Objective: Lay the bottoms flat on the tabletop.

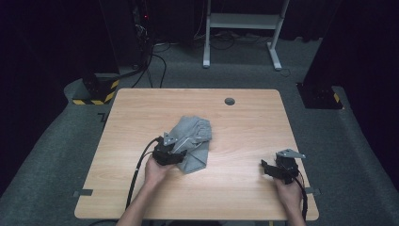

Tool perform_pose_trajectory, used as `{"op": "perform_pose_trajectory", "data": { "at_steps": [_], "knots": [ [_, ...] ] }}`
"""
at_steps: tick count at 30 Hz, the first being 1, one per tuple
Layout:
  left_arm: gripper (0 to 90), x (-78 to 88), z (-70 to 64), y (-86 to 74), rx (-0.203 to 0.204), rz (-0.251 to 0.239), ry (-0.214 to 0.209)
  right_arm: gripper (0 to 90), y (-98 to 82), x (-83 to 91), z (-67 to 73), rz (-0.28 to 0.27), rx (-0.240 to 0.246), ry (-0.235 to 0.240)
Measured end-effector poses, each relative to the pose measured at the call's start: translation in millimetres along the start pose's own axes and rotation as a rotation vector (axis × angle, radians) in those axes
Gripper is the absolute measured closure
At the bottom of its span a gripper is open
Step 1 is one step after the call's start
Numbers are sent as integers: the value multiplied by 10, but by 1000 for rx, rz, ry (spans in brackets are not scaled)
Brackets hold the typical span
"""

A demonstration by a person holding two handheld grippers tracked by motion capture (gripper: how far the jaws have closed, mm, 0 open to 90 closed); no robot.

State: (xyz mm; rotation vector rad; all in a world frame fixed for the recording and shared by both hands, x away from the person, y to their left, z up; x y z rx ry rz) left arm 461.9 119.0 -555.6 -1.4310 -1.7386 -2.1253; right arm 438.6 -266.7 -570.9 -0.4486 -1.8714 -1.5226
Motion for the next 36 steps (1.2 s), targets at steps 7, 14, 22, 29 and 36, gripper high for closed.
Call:
{"op": "perform_pose_trajectory", "data": {
  "at_steps": [7, 14, 22, 29, 36],
  "knots": [
    [443, -65, -155, 33, -70, 8, -14, 289, -1, 1, 1, 0, -1, -1],
    [444, -118, -380, 69, -109, 12, -75, 289, -1, 1, 5, -1, 4, 3],
    [359, -187, -769, 190, -170, 56, -149, 290, -3, 4, 17, -3, 6, 7],
    [271, -54, -858, 402, -154, 46, -188, 290, -4, 5, 17, -3, 6, 8],
    [250, -67, -980, 590, -192, 62, -212, 290, -3, 4, 17, -3, 6, 8]
  ]
}}
Point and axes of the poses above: each handheld gripper's, and its own axes: x roughly backward along the jaws, y roughly out of its top, z roughly to its left, the point moved 7 cm from there along -x, roughly forward along the jaws, and after that the axes turned 6 degrees about -y, right-handed, at the moved point
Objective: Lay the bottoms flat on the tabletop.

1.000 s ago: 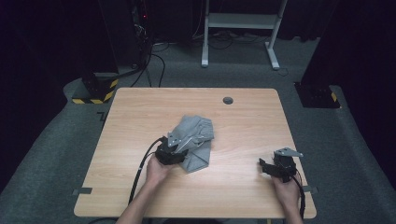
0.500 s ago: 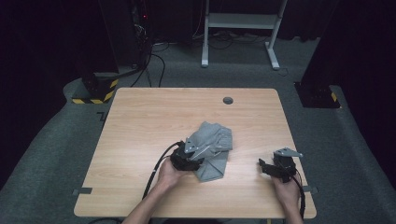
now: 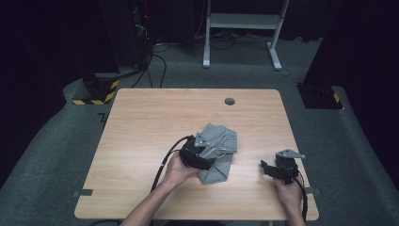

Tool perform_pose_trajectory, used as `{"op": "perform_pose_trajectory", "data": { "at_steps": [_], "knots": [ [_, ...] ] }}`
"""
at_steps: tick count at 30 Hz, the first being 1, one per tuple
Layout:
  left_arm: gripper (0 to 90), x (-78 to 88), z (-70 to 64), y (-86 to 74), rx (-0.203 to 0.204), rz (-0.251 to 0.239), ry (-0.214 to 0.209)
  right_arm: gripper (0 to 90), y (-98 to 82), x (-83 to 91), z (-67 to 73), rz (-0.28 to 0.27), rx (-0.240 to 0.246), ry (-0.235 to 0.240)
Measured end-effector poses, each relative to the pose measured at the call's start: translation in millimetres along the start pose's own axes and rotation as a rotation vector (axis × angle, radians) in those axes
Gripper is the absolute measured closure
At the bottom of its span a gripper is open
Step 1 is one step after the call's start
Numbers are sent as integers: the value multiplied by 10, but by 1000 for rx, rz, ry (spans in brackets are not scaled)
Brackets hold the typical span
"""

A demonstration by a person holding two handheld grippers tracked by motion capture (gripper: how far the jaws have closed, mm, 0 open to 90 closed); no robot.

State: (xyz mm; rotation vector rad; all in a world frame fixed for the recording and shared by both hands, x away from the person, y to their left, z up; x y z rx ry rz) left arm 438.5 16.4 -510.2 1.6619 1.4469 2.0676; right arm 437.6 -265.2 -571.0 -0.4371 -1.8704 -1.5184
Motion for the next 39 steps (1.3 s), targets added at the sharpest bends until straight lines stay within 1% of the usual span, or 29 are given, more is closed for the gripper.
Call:
{"op": "perform_pose_trajectory", "data": {
  "at_steps": [1, 5, 7, 8, 9, 10, 11, 12, 13, 16, 17, 18, 19, 21, 23, 24, 25, 26, 28, 30, 31, 32, 33, 34, 36, 37, 38, 39],
  "knots": [
    [249, -33, -7, 28, -7, 3, 1, 290, 0, 0, 0, 0, 0, 0],
    [282, -134, -34, 181, -31, -21, 8, 290, 0, 0, 0, 0, 0, 0],
    [327, -172, -34, 256, -28, -40, 15, 290, 0, 0, 0, 0, 0, 0],
    [343, -192, -39, 289, -25, -46, 7, 289, 0, 0, 0, 0, 0, 0],
    [357, -192, -39, 289, -25, -46, 7, 290, 0, 0, 0, 0, 0, 0],
    [380, -226, -54, 340, -46, -53, -3, 290, 0, 0, -1, 0, 1, 0],
    [399, -226, -54, 340, -46, -53, -3, 290, 0, 0, -1, 0, 1, 0],
    [399, -244, -63, 353, -55, -52, -1, 289, 0, 0, 0, 0, 0, 0],
    [426, -293, -78, 349, -63, -28, -9, 289, 0, 0, -1, 0, 1, 0],
    [451, -373, -82, 328, -78, 7, 3, 290, 0, 0, 0, 0, 0, 0],
    [463, -394, -82, 321, -87, 17, 8, 289, 0, 0, 0, 0, 1, 0],
    [478, -411, -74, 314, -99, 28, 22, 289, 0, 0, 0, 0, 1, 1],
    [498, -429, -66, 308, -103, 35, 36, 289, 0, 1, 2, 0, 2, 2],
    [539, -454, -56, 301, -105, 50, 45, 289, 0, 1, 2, 0, 3, 2],
    [599, -460, -47, 296, -130, 72, 58, 289, 0, 1, 2, 0, 4, 2],
    [632, -458, -50, 296, -136, 78, 58, 289, 0, 1, 3, 0, 2, 2],
    [664, -458, -50, 296, -136, 78, 58, 289, 0, 1, 3, 0, 2, 2],
    [707, -437, -52, 307, -156, 79, 61, 289, 0, 1, 3, 0, 2, 2],
    [796, -394, -63, 332, -173, 66, 56, 289, -1, 2, 4, 0, 2, 2],
    [831, -341, -75, 365, -175, 42, 42, 289, -1, 2, 4, 0, 2, 3],
    [839, -341, -75, 365, -175, 42, 42, 289, -1, 2, 4, 0, 2, 3],
    [844, -280, -77, 396, -178, 12, 37, 289, -1, 2, 4, 0, 1, 2],
    [848, -280, -77, 396, -178, 12, 37, 289, -1, 2, 4, 0, 1, 2],
    [851, -222, -61, 422, -161, -14, 25, 289, -1, 2, 3, 0, 3, 2],
    [854, -171, -25, 440, -135, -35, 14, 289, -1, 2, 5, -1, 2, 2],
    [855, -171, -25, 440, -135, -35, 14, 289, -1, 2, 5, -1, 2, 2],
    [856, -122, 27, 455, -101, -60, 2, 289, -1, 2, 4, -1, 2, 2],
    [856, -97, 57, 460, -81, -72, -4, 289, -1, 2, 5, -1, 2, 2]
  ]
}}
Point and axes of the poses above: each handheld gripper's, and its own axes: x roughly backward along the jaws, y roughly out of its top, z roughly to its left, the point moved 7 cm from there along -x, roughly forward along the jaws, and after that the axes turned 6 degrees about -y, right-handed, at the moved point
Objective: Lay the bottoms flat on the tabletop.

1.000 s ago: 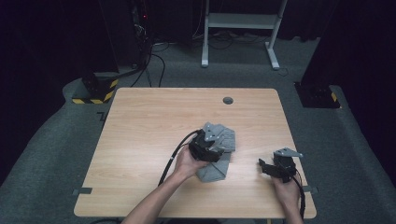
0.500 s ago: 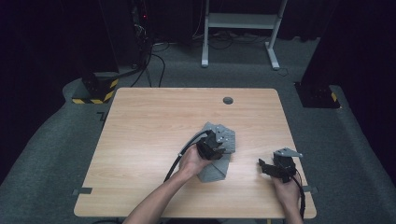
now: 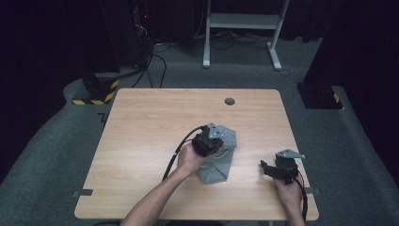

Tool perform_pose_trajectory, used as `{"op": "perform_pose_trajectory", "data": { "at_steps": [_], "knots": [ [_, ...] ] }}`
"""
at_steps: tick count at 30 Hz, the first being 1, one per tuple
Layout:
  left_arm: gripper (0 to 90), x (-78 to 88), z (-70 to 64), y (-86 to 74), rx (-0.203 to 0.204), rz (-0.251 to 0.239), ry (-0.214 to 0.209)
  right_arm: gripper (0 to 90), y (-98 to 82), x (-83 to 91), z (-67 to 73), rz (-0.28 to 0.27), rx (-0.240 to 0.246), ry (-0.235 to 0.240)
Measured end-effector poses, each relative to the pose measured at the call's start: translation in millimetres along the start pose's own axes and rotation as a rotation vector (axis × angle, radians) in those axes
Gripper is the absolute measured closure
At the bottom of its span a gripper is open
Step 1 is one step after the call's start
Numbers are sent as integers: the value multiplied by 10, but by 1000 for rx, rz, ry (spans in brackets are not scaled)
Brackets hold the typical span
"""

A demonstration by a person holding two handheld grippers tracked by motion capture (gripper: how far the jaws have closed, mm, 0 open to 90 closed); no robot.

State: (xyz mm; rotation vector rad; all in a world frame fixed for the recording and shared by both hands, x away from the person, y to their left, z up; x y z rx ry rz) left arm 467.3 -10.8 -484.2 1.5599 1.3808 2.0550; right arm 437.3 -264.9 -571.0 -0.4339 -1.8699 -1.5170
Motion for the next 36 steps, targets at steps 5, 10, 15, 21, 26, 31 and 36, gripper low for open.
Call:
{"op": "perform_pose_trajectory", "data": {
  "at_steps": [5, 10, 15, 21, 26, 31, 36],
  "knots": [
    [856, 138, 131, 17, 64, -39, -8, 289, -1, 0, -1, 0, 1, 0],
    [856, 250, 234, 62, 78, -59, 16, 287, -1, 0, -1, 0, 2, 1],
    [856, 284, 331, 55, 105, -60, 32, 286, -1, 0, 0, 1, 3, 2],
    [856, 330, 416, 53, 133, -69, 41, 284, -1, -1, -1, 0, 5, 2],
    [856, 348, 485, 53, 150, -72, 52, 285, -2, 1, 0, 1, 7, 4],
    [857, 388, 644, 0, 176, -69, 93, 284, -2, 1, 0, 2, 7, 4],
    [856, 406, 787, -73, 202, -58, 133, 284, -2, 0, 0, 2, 6, 4]
  ]
}}
Point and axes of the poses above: each handheld gripper's, and its own axes: x roughly backward along the jaws, y roughly out of its top, z roughly to its left, the point moved 7 cm from there along -x, roughly forward along the jaws, and after that the axes turned 6 degrees about -y, right-handed, at the moved point
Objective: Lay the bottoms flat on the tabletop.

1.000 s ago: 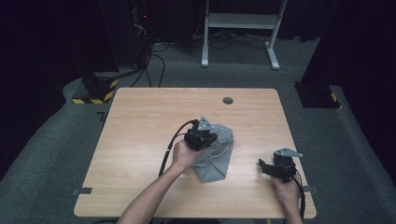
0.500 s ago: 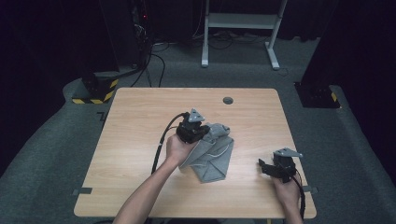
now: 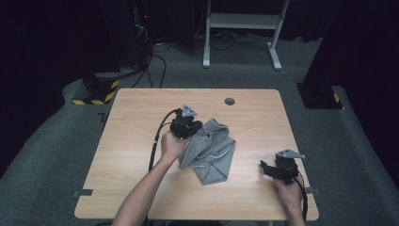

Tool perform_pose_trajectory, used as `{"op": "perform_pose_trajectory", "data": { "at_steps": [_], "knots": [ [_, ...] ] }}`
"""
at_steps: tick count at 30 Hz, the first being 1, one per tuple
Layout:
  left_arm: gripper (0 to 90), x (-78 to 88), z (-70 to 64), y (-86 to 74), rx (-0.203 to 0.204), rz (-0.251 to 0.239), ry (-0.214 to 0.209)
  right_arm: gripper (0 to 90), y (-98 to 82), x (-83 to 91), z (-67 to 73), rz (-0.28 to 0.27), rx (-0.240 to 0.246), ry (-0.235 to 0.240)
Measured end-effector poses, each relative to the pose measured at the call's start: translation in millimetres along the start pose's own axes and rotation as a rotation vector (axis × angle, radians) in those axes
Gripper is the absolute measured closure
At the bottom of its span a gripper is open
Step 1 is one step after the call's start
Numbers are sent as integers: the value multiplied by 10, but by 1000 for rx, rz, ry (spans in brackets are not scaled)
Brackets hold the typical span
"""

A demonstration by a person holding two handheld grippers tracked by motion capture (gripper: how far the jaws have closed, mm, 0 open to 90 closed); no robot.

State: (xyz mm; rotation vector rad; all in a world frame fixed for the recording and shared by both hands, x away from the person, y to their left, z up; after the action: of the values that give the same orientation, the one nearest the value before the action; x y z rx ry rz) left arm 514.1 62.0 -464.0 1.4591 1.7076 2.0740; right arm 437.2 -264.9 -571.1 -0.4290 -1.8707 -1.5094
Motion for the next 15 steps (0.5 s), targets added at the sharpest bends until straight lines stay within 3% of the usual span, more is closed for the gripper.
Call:
{"op": "perform_pose_trajectory", "data": {
  "at_steps": [8, 15],
  "knots": [
    [856, -21, 193, -79, 12, 18, 59, 284, 0, 1, 0, -1, 1, 1],
    [855, -6, 428, -255, 66, 41, 115, 284, 0, 0, -1, -2, 1, 0]
  ]
}}
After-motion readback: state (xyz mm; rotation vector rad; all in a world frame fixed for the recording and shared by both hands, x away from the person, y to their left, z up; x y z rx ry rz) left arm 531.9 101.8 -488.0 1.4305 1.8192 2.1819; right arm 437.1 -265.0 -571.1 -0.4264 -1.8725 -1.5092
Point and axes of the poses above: each handheld gripper's, and its own axes: x roughly backward along the jaws, y roughly out of its top, z roughly to its left, the point moved 7 cm from there along -x, roughly forward along the jaws, and after that the axes turned 6 degrees about -y, right-handed, at the moved point
